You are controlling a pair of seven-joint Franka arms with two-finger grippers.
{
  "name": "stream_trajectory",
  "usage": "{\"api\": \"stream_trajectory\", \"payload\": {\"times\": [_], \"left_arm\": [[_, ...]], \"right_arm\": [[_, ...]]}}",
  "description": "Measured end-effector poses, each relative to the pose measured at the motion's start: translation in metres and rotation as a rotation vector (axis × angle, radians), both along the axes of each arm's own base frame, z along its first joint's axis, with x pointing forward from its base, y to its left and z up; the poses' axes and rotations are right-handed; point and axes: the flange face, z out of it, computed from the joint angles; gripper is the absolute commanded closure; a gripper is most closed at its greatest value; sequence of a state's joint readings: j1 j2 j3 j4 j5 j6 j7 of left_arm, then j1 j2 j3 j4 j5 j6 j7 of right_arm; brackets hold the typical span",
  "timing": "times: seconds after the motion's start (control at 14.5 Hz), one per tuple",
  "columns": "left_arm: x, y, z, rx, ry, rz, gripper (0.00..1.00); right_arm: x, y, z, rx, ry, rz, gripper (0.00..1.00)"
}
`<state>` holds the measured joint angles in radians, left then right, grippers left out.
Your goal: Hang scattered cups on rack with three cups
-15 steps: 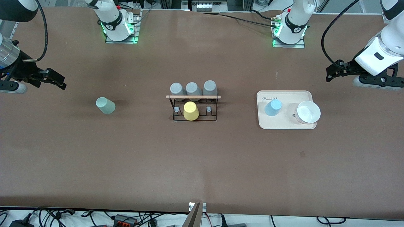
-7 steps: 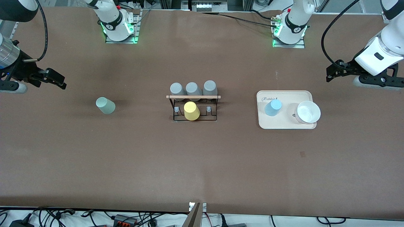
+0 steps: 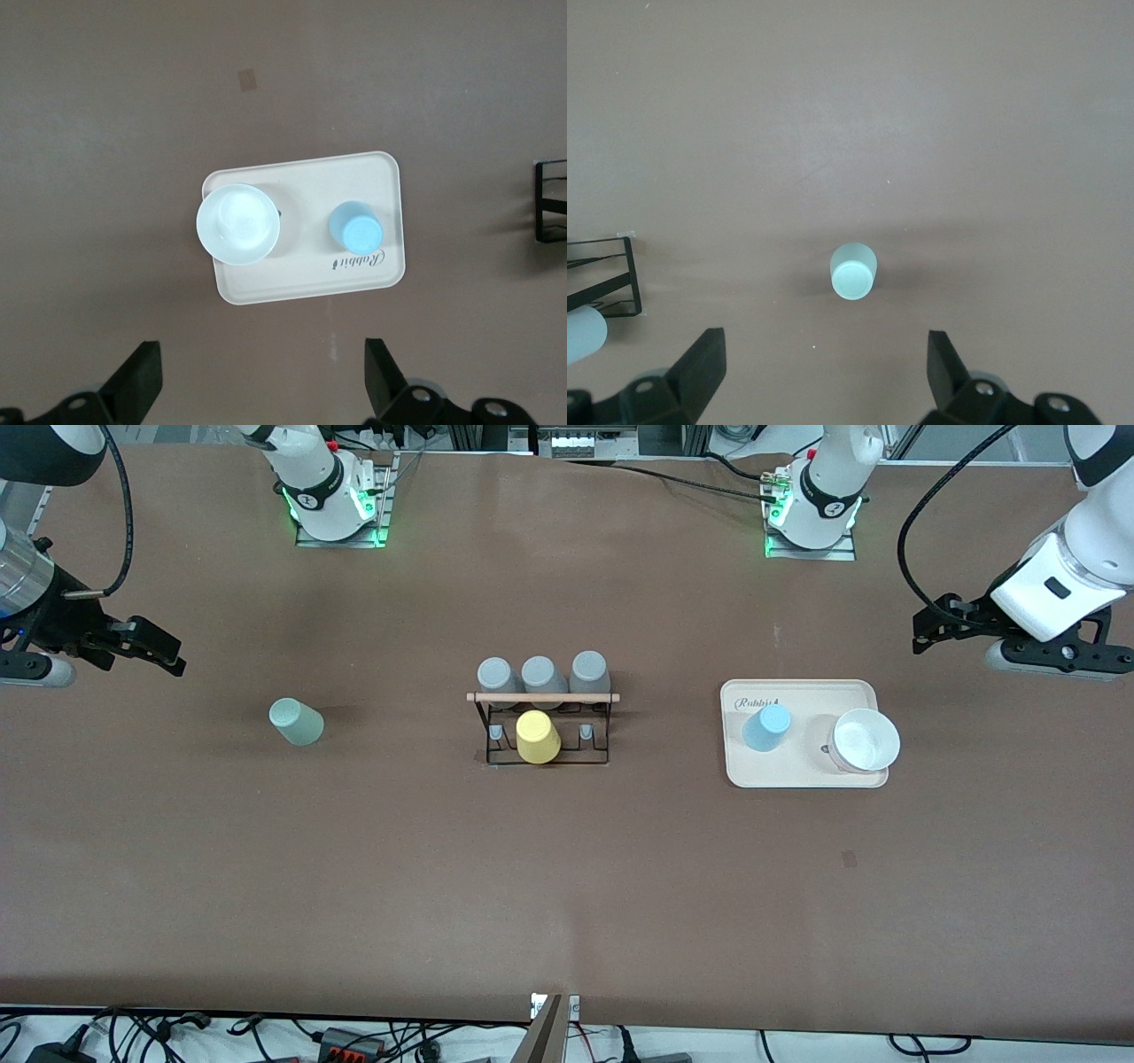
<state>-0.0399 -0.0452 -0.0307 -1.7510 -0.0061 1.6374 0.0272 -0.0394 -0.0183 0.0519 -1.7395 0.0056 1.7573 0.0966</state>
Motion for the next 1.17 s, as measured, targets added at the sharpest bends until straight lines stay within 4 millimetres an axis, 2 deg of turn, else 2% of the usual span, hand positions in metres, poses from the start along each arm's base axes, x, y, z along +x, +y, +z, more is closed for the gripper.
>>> {"api": "stream_trajectory", "payload": {"times": [0.14,0.34,0.55,0.69,0.83,1.03,1.17], "left_arm": [[0.000,-0.007,-0.005,0.001,0.016,-0.013,0.00],[0.010,-0.017,-0.036,0.005,0.090,-0.032,0.00],[0.017,-0.031,-0.048,0.007,0.120,-0.056,0.00],[0.017,-0.043,-0.049,0.009,0.117,-0.070,0.00],[0.022,-0.059,-0.062,0.011,0.106,-0.063,0.00],[0.030,-0.084,-0.110,0.013,0.109,-0.048,0.00],[0.030,-0.087,-0.144,0.009,0.095,-0.047,0.00]], "right_arm": [[0.000,0.000,-0.001,0.000,0.002,0.002,0.00],[0.004,0.002,-0.010,0.000,0.019,0.009,0.00],[0.009,0.001,-0.035,0.002,0.087,0.008,0.00],[0.015,-0.002,-0.060,0.004,0.149,0.003,0.00],[0.021,-0.005,-0.089,0.006,0.205,-0.002,0.00],[0.033,-0.005,-0.153,0.010,0.315,0.000,0.00],[0.039,-0.006,-0.194,0.013,0.371,-0.001,0.00]]}}
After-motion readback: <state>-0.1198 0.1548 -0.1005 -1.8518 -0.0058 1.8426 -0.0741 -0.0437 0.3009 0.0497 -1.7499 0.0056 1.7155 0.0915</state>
